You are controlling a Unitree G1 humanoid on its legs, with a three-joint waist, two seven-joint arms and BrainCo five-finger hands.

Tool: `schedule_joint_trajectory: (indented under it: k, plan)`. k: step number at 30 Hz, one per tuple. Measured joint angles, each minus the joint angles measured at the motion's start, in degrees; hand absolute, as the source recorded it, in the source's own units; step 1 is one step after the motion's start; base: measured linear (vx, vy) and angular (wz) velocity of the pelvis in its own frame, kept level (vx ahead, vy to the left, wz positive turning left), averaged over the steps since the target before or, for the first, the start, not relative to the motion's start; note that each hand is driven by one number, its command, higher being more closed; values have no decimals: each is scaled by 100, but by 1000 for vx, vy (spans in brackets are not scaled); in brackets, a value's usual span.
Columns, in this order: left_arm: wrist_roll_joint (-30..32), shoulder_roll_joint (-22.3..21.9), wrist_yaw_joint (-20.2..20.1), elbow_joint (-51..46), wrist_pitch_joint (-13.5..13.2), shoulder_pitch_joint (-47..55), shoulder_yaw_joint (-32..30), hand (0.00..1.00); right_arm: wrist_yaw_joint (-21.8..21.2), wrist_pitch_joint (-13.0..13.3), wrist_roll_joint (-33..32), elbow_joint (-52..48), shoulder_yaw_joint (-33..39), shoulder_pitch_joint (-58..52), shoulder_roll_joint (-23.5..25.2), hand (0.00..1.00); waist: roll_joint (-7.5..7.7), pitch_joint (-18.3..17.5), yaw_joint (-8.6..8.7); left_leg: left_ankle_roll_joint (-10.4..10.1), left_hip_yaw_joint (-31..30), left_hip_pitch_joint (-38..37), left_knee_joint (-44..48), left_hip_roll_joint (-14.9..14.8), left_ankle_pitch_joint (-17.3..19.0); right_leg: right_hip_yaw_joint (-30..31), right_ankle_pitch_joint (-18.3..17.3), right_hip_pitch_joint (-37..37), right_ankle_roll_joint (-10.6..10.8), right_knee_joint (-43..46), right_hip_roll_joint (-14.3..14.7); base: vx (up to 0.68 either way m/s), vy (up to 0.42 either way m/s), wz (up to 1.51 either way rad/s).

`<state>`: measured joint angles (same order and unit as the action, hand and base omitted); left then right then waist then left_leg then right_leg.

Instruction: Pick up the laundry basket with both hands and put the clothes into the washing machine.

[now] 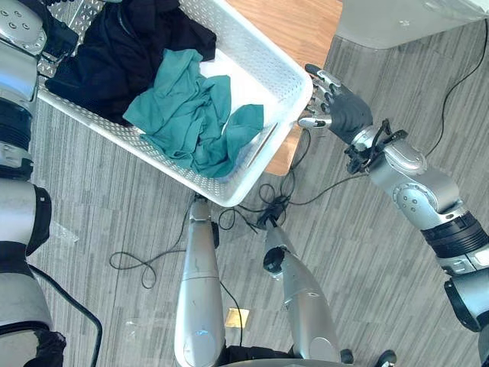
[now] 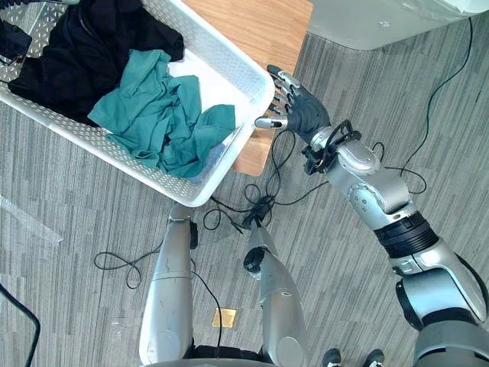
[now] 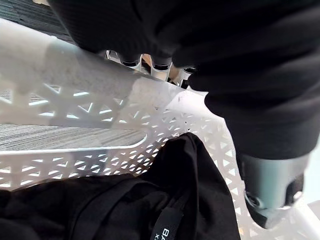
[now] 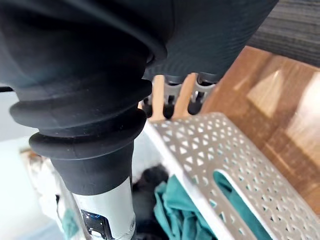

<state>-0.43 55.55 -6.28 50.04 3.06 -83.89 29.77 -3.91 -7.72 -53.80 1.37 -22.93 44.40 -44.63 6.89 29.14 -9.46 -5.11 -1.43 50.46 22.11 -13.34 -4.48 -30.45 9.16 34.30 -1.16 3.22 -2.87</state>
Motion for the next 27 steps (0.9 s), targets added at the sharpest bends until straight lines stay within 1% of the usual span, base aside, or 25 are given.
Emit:
schedule_joint_trajectory:
  k: [3, 5, 8, 11, 14, 16, 20, 21, 23, 24, 27]
  plan:
    - [9, 7, -77, 2, -4, -49, 19, 0, -6, -24, 42, 0, -91, 27, -65, 0, 15, 5, 0, -5, -27, 43, 34, -3, 9, -18, -2, 9, 2, 5, 9, 43, -1, 1]
    - [16, 64, -137, 2, -62, -61, 17, 0, -6, -38, 48, 0, -143, 29, -73, 0, 23, 5, 0, -5, -64, 112, 93, -18, 31, -43, -8, 34, 11, 5, 31, 43, 4, 0]
    - [132, 191, -203, -4, -123, -79, -20, 0, -10, -63, 73, -5, -184, 50, -71, 0, 106, 6, -13, -6, -79, 192, 120, -47, 31, -44, -12, 110, 17, 15, 60, 41, -4, -4]
    - [164, 192, -243, 1, -113, -88, -73, 0, -8, -161, 270, -6, -237, 50, -69, 0, 123, 5, -41, -12, -144, 234, 148, -62, 34, -86, -9, 111, 12, 15, 91, 46, -10, 2]
    - [234, 191, -244, 0, -113, -49, -138, 0, 4, -175, 386, -6, -235, 22, -28, 0, 135, 2, -47, -14, -164, 256, 158, -59, 37, -101, -11, 112, 15, 12, 92, 58, -4, 2]
    - [239, 189, -241, -11, -117, 13, -316, 0, 25, -194, 517, -6, -197, 12, 65, 0, 161, 1, -43, -27, -179, 270, 165, -58, 46, -113, -12, 110, 18, -2, 101, 54, 1, 2]
    - [221, 169, -233, -124, -117, 106, -454, 0, 137, -221, 909, -3, 235, -120, 450, 0, 183, -11, -49, -33, -238, 309, 167, -53, 50, -165, -14, 104, 21, -30, 122, 47, -1, 4]
    - [78, 168, -229, -292, -118, 160, -444, 0, 295, -211, 1169, 53, 530, -100, 748, 0, 183, -11, -79, -37, -271, 332, 171, -47, 52, -197, -11, 105, 17, -37, 128, 60, 3, 6]
    - [-15, 155, -228, -393, -117, 174, -366, 0, 379, -183, 1185, 190, 735, 19, 973, 0, 183, -11, -89, -35, -298, 350, 187, -45, 51, -216, -10, 101, 16, -37, 135, 47, 8, 6]
    - [-336, 138, -230, -609, -114, 185, -175, 0, 549, -152, 1431, 515, 1034, 355, 1299, 0, 183, -11, -133, -38, -321, 384, 210, -39, 54, -236, -11, 107, 17, -40, 138, 41, 12, 4]
    - [-813, 62, -209, -859, -113, 197, 101, 0, 839, -114, 1933, 1016, 1450, 822, 1686, 0, 182, -11, -257, -22, -327, 392, 232, -24, 71, -236, -18, 105, 27, -45, 127, 23, 11, 2]
